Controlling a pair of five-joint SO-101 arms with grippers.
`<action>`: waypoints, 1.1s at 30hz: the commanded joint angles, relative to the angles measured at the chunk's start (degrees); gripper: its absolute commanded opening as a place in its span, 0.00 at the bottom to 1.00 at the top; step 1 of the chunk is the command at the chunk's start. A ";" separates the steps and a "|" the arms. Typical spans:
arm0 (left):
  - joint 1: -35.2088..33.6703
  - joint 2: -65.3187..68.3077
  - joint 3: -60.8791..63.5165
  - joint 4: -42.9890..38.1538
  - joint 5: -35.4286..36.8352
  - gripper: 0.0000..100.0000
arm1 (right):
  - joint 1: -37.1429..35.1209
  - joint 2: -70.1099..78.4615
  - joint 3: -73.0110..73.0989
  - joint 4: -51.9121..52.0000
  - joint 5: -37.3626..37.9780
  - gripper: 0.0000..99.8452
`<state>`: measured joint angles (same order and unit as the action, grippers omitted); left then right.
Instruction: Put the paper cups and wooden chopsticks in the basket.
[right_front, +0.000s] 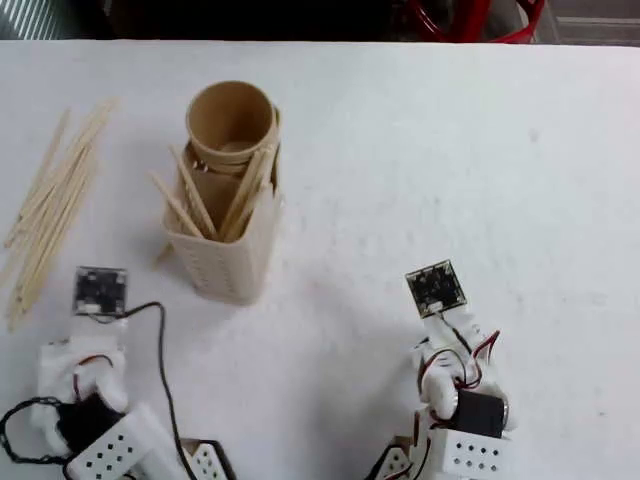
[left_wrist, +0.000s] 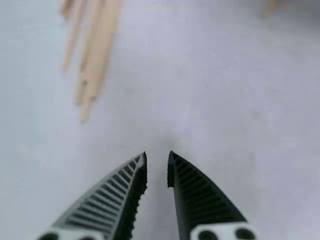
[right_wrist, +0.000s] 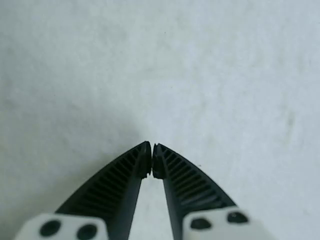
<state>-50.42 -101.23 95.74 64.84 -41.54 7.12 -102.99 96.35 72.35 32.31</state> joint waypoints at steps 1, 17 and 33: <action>-4.79 0.04 -9.23 -4.22 0.18 0.09 | 0.22 -0.40 0.53 -0.92 0.18 0.02; -5.49 56.66 -64.09 2.64 -0.88 0.20 | 0.22 -0.40 0.53 -0.92 0.18 0.02; 7.34 113.45 -93.01 -0.44 -12.31 0.26 | 0.22 -0.40 0.53 -0.92 0.18 0.02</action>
<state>-44.70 8.31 7.91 67.82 -53.58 7.12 -102.99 96.35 72.35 32.31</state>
